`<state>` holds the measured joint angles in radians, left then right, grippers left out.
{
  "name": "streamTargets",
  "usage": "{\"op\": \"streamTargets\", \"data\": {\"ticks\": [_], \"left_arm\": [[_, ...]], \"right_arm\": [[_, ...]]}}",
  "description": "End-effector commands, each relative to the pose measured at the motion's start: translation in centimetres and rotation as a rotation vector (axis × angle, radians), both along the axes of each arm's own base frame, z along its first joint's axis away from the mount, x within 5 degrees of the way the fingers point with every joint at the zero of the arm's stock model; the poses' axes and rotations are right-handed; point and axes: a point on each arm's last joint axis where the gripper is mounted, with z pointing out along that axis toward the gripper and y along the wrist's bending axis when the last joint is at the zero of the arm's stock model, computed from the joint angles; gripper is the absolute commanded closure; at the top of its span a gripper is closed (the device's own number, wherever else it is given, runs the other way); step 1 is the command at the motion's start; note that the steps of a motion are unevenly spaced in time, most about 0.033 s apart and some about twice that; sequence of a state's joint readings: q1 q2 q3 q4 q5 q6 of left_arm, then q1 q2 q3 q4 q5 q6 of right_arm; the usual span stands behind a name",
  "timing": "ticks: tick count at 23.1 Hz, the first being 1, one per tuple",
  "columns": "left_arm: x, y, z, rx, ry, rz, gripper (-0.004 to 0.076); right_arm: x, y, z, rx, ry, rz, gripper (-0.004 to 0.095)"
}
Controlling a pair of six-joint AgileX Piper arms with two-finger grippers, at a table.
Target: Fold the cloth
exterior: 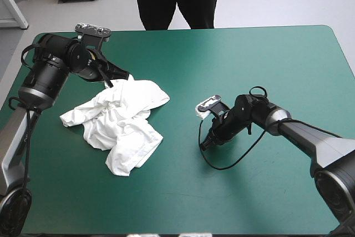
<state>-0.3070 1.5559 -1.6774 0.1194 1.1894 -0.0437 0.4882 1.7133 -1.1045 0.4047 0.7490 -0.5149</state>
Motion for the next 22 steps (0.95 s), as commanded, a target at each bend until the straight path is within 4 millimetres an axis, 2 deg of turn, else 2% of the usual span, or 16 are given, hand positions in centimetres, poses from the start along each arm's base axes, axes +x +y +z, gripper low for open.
{"op": "streamTargets", "data": {"ticks": [1,14,16,19,22], "left_arm": [[-0.9,0.3,2.2,-0.028,-0.096,0.002,0.0733],[-0.9,0.3,2.2,-0.028,-0.096,0.002,0.0733],[-1.0,0.4,2.2,-0.023,-0.089,-0.002,0.0733],[-1.4,0.5,2.4,-0.014,-0.082,-0.009,0.0733],[-1.9,0.7,2.9,-0.015,-0.09,-0.01,0.0733]], "right_arm": [[-0.1,0.0,1.4,0.016,-0.035,0.016,0.0925],[-0.1,0.0,1.4,0.019,-0.027,-0.002,0.0925],[0.3,-0.3,2.3,0.01,-0.046,-0.043,0.0925],[1.5,-3.1,8.3,-0.074,-0.201,-0.123,0.0925],[0.6,-7.1,15.3,-0.101,-0.308,-0.253,0.0925]]}}
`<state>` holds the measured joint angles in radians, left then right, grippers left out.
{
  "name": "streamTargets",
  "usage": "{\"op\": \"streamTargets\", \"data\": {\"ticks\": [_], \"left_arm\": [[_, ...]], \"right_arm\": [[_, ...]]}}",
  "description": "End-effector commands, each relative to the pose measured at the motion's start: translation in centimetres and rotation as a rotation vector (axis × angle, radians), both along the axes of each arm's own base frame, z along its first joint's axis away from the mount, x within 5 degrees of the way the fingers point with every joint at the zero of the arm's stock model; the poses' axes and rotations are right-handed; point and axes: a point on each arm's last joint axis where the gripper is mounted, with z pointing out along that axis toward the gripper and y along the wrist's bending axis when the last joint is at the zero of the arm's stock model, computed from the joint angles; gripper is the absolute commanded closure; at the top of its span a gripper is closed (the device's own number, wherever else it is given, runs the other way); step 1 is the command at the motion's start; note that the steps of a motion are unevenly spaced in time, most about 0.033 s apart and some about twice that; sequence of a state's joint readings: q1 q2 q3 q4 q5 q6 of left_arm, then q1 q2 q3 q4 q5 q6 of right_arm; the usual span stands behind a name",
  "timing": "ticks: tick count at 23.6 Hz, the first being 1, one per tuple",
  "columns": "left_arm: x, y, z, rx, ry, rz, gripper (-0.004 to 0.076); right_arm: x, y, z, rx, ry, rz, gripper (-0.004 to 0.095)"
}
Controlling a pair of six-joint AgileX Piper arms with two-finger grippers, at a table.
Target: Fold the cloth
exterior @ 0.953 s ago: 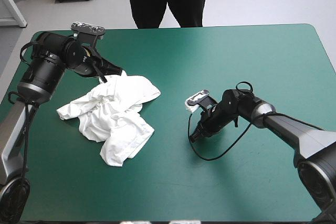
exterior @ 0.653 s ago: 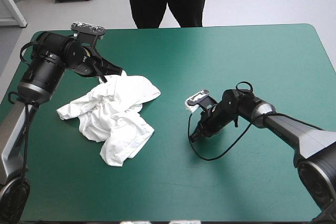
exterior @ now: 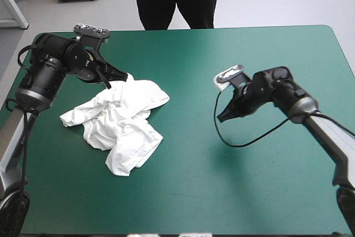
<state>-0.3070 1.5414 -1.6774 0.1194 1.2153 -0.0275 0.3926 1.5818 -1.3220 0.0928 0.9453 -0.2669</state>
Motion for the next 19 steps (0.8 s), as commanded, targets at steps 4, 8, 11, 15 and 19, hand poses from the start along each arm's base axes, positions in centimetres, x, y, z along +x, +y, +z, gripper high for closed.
{"op": "streamTargets", "data": {"ticks": [4,8,11,15,19], "left_arm": [[-2.0,0.4,2.9,-0.051,-0.098,-0.024,0.0733],[-2.6,0.0,3.4,-0.089,-0.1,-0.073,0.0733],[-3.0,0.2,3.6,-0.084,-0.102,-0.073,0.0733],[-3.8,0.5,4.1,-0.058,-0.103,-0.096,0.0732],[-3.9,0.5,4.0,-0.048,-0.097,-0.107,0.0687]], "right_arm": [[-5.4,-7.4,12.3,0.057,-0.279,-0.219,0.0925],[-8.9,-10.1,15.0,-0.029,-0.405,-0.325,0.0925],[-10.7,-11.9,16.1,-0.132,-0.469,-0.426,0.0925],[-12.5,-13.2,17.4,-0.196,-0.546,-0.506,0.0925],[-12.9,-14.1,17.9,-0.253,-0.589,-0.569,0.0925]]}}
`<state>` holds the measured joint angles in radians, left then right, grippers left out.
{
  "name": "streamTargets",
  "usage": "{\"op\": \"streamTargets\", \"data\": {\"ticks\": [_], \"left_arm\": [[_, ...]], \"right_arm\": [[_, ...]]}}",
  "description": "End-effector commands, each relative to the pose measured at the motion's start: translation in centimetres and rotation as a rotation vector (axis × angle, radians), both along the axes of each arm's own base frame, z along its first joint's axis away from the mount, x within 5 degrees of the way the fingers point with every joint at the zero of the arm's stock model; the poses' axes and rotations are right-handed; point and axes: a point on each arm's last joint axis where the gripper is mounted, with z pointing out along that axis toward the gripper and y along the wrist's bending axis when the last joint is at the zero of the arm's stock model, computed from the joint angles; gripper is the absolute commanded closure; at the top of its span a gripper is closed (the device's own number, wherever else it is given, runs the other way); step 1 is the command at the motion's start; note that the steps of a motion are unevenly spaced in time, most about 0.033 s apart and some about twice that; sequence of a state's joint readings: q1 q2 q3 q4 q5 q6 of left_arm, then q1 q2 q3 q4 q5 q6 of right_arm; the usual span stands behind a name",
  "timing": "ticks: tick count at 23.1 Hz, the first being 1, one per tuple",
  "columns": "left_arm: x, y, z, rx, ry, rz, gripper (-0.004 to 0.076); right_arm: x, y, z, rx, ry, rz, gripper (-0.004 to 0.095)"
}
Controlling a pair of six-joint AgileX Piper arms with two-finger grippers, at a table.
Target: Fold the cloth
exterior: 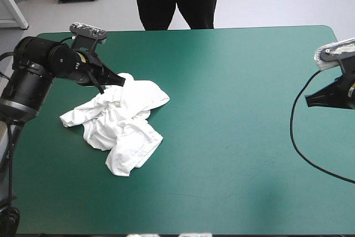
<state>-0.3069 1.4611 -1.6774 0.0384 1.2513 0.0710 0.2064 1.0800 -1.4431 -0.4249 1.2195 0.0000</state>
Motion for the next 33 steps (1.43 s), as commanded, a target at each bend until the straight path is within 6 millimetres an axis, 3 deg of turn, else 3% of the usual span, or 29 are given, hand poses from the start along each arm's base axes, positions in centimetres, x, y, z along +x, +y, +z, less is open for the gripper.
{"op": "streamTargets", "data": {"ticks": [1,4,6,7,9,16,24,27,29,32,33], "left_arm": [[-1.1,0.4,1.6,-0.016,-0.065,-0.009,0.0654],[-1.0,0.4,0.8,0.011,-0.046,-0.027,0.0542],[-0.4,0.2,-0.2,0.016,-0.03,-0.028,0.0411],[0.3,0.0,-0.9,0.026,-0.017,-0.027,0.033],[2.0,-0.5,-2.5,0.037,0.022,-0.028,0.0269],[8.6,-1.5,-11.6,0.155,0.228,0.019,0.0263],[11.2,-2.4,-17.9,0.113,0.387,0.02,0.0269],[11.4,-2.6,-18.9,0.107,0.416,0.021,0.0328],[11.5,-2.7,-19.3,0.098,0.429,0.021,0.045],[11.5,-2.8,-19.4,0.09,0.436,0.009,0.0715],[11.5,-2.8,-19.4,0.097,0.437,-0.006,0.0727]], "right_arm": [[-0.7,-1.0,1.8,-0.052,-0.116,-0.056,0.0925],[-0.7,-0.9,1.8,-0.042,-0.117,-0.049,0.0925],[-0.5,-0.8,1.7,-0.039,-0.111,-0.047,0.0925],[-0.5,-0.7,1.6,-0.024,-0.108,-0.04,0.0925],[-0.5,-0.5,1.5,0.002,-0.102,-0.027,0.0925],[-0.5,-0.3,1.5,0.017,-0.098,-0.018,0.0925],[-0.5,-0.3,1.5,0.013,-0.102,-0.016,0.0925],[-0.5,-0.4,1.5,0.005,-0.103,-0.02,0.0925],[-0.5,-0.4,1.6,-0.002,-0.107,-0.023,0.0925],[-0.4,-0.5,1.6,-0.011,-0.111,-0.026,0.0925],[-0.4,-0.5,1.6,-0.011,-0.111,-0.026,0.0925]]}}
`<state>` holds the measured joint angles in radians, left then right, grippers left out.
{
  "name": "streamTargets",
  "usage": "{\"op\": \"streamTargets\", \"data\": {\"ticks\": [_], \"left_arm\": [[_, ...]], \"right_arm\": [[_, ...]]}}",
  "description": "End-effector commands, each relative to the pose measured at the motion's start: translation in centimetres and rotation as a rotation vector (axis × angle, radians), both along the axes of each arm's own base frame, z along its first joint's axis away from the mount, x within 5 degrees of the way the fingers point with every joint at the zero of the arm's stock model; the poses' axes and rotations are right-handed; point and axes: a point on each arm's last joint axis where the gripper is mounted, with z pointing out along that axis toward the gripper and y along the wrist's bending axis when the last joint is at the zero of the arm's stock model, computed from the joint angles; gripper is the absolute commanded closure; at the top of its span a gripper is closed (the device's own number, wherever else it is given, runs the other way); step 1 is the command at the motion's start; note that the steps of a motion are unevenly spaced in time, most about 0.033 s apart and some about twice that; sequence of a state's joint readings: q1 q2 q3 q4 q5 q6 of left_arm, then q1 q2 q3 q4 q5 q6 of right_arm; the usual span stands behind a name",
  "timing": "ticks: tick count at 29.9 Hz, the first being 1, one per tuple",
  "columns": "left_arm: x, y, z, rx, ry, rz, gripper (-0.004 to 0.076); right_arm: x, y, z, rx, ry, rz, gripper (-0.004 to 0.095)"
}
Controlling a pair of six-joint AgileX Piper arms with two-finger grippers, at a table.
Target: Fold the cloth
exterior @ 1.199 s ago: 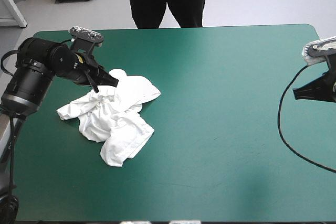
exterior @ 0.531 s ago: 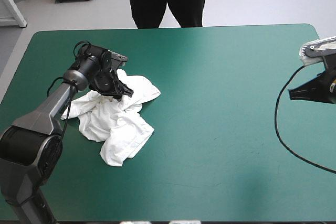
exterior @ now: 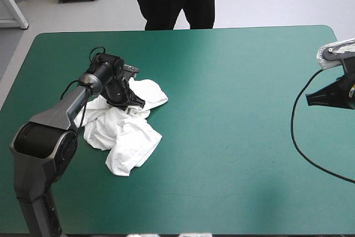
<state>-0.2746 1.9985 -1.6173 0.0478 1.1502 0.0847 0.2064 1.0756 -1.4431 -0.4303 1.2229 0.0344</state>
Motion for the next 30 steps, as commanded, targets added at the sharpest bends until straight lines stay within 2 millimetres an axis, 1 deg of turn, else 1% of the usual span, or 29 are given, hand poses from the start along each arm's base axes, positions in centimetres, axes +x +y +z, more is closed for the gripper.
{"op": "streamTargets", "data": {"ticks": [1,4,7,10,16,19,23,25,28,30], "left_arm": [[-0.1,-0.6,1.3,-0.063,-0.03,-0.01,0.0729],[-0.4,-1.1,1.9,-0.099,-0.03,-0.033,0.0733],[-1.3,-3.0,2.9,-0.164,-0.035,-0.113,0.0733],[-2.3,-5.8,4.1,-0.189,-0.053,-0.204,0.0733],[-4.7,-13.0,7.1,-0.238,-0.156,-0.402,0.0733],[-5.8,-15.6,7.5,-0.258,-0.168,-0.465,0.0733],[-7.1,-18.2,7.3,-0.323,-0.135,-0.53,0.0733],[-7.8,-19.2,7.1,-0.352,-0.118,-0.557,0.0733],[-8.6,-20.1,6.9,-0.353,-0.115,-0.587,0.0733],[-8.6,-20.2,7.0,-0.361,-0.118,-0.586,0.0733]], "right_arm": [[-0.3,-0.4,1.5,-0.036,-0.1,-0.003,0.0925],[-0.3,-0.5,1.6,-0.043,-0.102,-0.007,0.0925],[-0.3,-0.5,1.6,-0.043,-0.102,-0.007,0.0925],[-0.3,-0.5,1.6,-0.042,-0.102,-0.008,0.0925],[-0.3,-0.5,1.5,-0.036,-0.098,-0.015,0.0925],[-0.3,-0.5,1.5,-0.036,-0.098,-0.015,0.0925],[-0.3,-0.5,1.5,-0.036,-0.097,-0.015,0.0925],[-0.3,-0.5,1.5,-0.036,-0.097,-0.015,0.0925],[-0.3,-0.5,1.5,-0.036,-0.096,-0.016,0.0926],[-0.3,-0.5,1.5,-0.036,-0.096,-0.016,0.0925]]}}
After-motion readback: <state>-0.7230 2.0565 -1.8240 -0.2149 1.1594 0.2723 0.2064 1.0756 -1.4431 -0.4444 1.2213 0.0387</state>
